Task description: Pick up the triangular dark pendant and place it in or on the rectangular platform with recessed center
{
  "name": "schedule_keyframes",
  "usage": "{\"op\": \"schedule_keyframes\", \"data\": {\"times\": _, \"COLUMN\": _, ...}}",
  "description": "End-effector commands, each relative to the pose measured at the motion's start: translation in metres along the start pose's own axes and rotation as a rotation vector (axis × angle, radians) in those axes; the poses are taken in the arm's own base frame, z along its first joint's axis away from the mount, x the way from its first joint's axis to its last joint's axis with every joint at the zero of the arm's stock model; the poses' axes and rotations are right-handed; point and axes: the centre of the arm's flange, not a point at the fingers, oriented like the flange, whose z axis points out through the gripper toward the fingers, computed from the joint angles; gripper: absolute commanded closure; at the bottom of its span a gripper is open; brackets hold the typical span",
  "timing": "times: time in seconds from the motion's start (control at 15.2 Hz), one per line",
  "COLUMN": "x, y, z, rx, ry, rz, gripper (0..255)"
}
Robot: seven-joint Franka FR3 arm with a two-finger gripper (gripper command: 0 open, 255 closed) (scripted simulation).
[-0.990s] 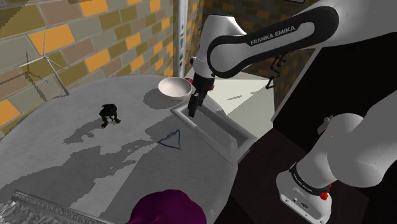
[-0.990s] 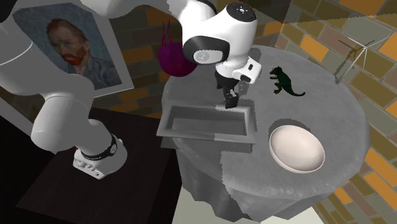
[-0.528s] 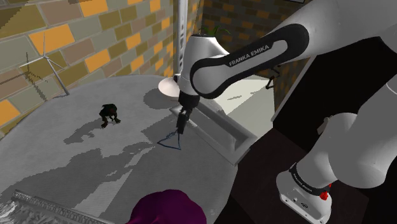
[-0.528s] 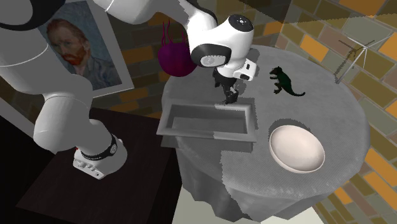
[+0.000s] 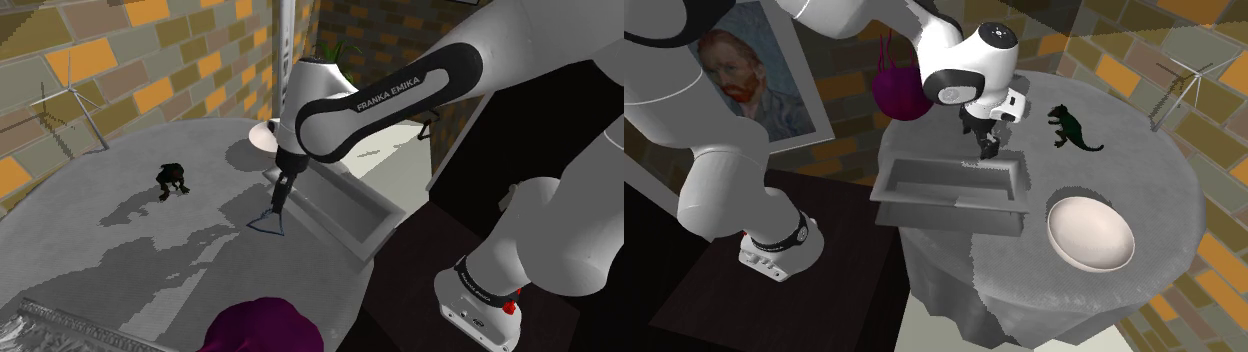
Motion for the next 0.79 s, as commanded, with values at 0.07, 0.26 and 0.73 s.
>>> {"op": "schedule_keyframes", "data": {"times": 0.07, "x": -0.006, "y": 0.011, "z": 0.030, "rx": 0.006, "ry": -0.039, "rz": 0.018, "gripper": 0}}
{"op": "schedule_keyframes", "data": {"times": 0.26, "x": -0.006, "y": 0.011, "z": 0.030, "rx": 0.006, "ry": -0.039, "rz": 0.018, "gripper": 0}}
{"op": "schedule_keyframes", "data": {"times": 0.73, "x": 0.005, "y": 0.017, "z": 0.039, "rx": 0.005, "ry": -0.041, "rz": 0.019, "gripper": 255}}
